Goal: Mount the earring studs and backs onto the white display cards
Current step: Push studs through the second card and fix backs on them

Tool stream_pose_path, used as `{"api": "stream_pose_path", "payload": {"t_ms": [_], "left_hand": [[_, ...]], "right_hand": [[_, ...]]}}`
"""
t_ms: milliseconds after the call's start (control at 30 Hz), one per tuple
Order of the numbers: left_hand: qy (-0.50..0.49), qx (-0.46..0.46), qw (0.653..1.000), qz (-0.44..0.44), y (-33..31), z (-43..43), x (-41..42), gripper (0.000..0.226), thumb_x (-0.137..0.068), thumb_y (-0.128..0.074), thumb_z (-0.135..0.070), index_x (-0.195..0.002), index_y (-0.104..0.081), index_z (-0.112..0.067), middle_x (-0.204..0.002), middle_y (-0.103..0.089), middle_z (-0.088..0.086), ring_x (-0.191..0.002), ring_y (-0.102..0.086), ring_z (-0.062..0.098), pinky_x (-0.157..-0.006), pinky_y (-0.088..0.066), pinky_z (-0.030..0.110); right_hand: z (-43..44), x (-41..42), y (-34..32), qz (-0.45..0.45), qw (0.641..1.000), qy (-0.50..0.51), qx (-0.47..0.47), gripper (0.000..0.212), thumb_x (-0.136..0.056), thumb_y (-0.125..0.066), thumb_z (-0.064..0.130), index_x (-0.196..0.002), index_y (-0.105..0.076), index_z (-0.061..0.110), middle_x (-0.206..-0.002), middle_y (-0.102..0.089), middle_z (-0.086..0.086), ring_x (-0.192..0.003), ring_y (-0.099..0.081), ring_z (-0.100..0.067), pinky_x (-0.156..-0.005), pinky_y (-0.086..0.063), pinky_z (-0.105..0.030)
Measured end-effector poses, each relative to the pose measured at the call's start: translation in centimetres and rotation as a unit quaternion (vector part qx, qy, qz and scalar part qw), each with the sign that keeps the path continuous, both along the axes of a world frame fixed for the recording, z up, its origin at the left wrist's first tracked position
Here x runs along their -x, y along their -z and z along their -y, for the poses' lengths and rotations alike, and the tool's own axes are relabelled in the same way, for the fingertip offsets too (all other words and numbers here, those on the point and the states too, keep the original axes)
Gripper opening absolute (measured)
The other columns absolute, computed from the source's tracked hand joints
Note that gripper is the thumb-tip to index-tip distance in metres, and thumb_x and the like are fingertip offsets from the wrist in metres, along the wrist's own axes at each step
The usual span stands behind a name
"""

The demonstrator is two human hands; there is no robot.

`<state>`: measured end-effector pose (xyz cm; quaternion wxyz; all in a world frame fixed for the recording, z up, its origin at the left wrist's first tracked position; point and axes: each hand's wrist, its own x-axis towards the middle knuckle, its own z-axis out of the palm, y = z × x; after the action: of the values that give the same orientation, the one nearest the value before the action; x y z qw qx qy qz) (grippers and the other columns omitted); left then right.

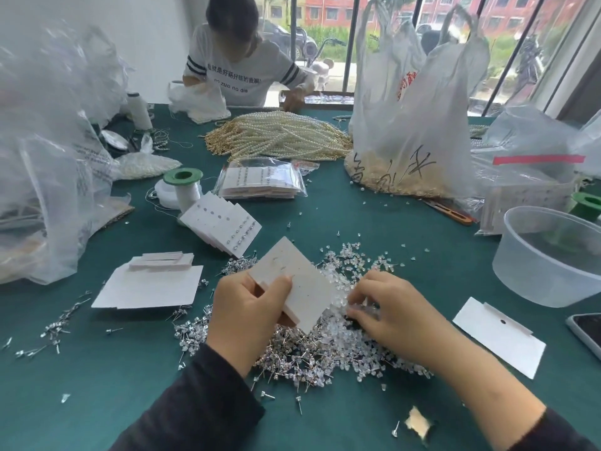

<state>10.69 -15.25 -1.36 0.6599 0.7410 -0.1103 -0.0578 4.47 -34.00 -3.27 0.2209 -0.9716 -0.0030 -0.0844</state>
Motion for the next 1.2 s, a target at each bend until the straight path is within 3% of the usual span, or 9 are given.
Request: {"api": "stream_pose_path", "payload": {"t_ms": [100,233,367,533,633,767,867,1033,1200], "left_hand": [[-0.021,-0.011,0.999,0.043,0.1,0.0,-0.2,0.021,-0.081,-0.063,-0.012,-0.060,-0.065,-0.007,-0.058,-0.070,0.004,-0.046,-0.065,0.019,-0.041,-0.053,0.028],[-0.033,-0.035,0.996,0.079,0.2,0.3,-0.2,0.027,-0.077,-0.066,-0.024,-0.055,-0.064,-0.008,-0.050,-0.067,0.004,-0.039,-0.061,0.018,-0.036,-0.045,0.021],[-0.038,-0.029,0.997,0.059,0.3,0.5,-0.6,0.022,-0.081,-0.063,-0.012,-0.060,-0.063,-0.005,-0.052,-0.067,0.009,-0.038,-0.060,0.019,-0.036,-0.045,0.020],[-0.028,-0.061,0.992,0.103,0.5,0.9,-0.3,0.030,-0.080,-0.063,-0.016,-0.055,-0.062,0.000,-0.045,-0.064,0.006,-0.033,-0.055,0.011,-0.032,-0.037,0.015],[-0.021,-0.094,0.984,0.153,0.8,1.3,0.1,0.040,-0.073,-0.059,-0.029,-0.048,-0.056,0.001,-0.044,-0.063,0.004,-0.034,-0.054,0.014,-0.032,-0.037,0.027],[-0.016,-0.106,0.974,0.201,1.2,1.3,0.3,0.043,-0.070,-0.054,-0.037,-0.037,-0.044,-0.011,-0.040,-0.058,0.003,-0.027,-0.046,0.008,-0.029,-0.028,0.019],[-0.028,-0.122,0.970,0.209,1.4,1.0,0.1,0.048,-0.070,-0.053,-0.039,-0.035,-0.044,-0.008,-0.038,-0.058,-0.001,-0.025,-0.044,0.006,-0.029,-0.026,0.013],[-0.038,-0.131,0.963,0.231,1.7,0.5,-0.1,0.046,-0.073,-0.056,-0.029,-0.036,-0.042,-0.004,-0.032,-0.050,-0.002,-0.026,-0.038,0.006,-0.031,-0.023,0.015],[-0.030,-0.144,0.955,0.257,1.6,0.5,-0.2,0.048,-0.072,-0.051,-0.037,-0.039,-0.045,-0.003,-0.035,-0.049,0.011,-0.034,-0.040,0.021,-0.035,-0.026,0.024]], "right_hand": [[0.3,0.2,0.4,0.051,0.998,-0.021,0.027,0.007,-0.084,-0.065,0.018,-0.080,-0.063,0.014,-0.082,-0.056,0.008,-0.079,-0.051,-0.011,-0.070,-0.033,-0.011],[0.5,0.4,0.2,0.095,0.994,-0.043,0.025,0.016,-0.083,-0.068,0.022,-0.074,-0.065,0.009,-0.075,-0.061,0.000,-0.071,-0.056,-0.018,-0.068,-0.044,-0.026],[0.5,0.5,0.2,0.107,0.992,-0.060,0.003,0.014,-0.084,-0.065,0.019,-0.077,-0.067,0.008,-0.076,-0.062,-0.001,-0.070,-0.059,-0.019,-0.066,-0.050,-0.030],[0.5,0.5,0.2,0.135,0.989,-0.049,-0.022,0.016,-0.085,-0.059,0.022,-0.078,-0.066,0.009,-0.070,-0.060,0.005,-0.061,-0.050,-0.006,-0.060,-0.043,-0.018],[0.7,0.5,0.1,0.133,0.990,-0.045,-0.029,0.017,-0.086,-0.059,0.025,-0.077,-0.065,0.012,-0.069,-0.058,0.009,-0.059,-0.045,0.000,-0.059,-0.038,-0.012],[1.2,0.6,0.5,0.056,0.996,-0.066,-0.004,0.021,-0.087,-0.058,0.039,-0.095,-0.065,0.020,-0.089,-0.056,0.012,-0.082,-0.050,-0.003,-0.073,-0.043,-0.018],[1.3,0.6,0.6,0.039,0.997,-0.061,-0.008,0.013,-0.087,-0.059,0.032,-0.094,-0.062,0.022,-0.093,-0.054,0.012,-0.087,-0.049,-0.003,-0.076,-0.040,-0.015],[1.4,0.5,0.3,0.008,0.999,-0.033,-0.022,0.002,-0.085,-0.062,0.022,-0.087,-0.061,0.023,-0.083,-0.052,0.017,-0.073,-0.047,0.006,-0.066,-0.034,-0.007],[1.4,0.6,0.1,0.004,0.999,-0.017,-0.042,0.017,-0.086,-0.061,0.015,-0.077,-0.055,0.028,-0.080,-0.055,0.014,-0.071,-0.049,0.002,-0.064,-0.035,-0.008]]}}
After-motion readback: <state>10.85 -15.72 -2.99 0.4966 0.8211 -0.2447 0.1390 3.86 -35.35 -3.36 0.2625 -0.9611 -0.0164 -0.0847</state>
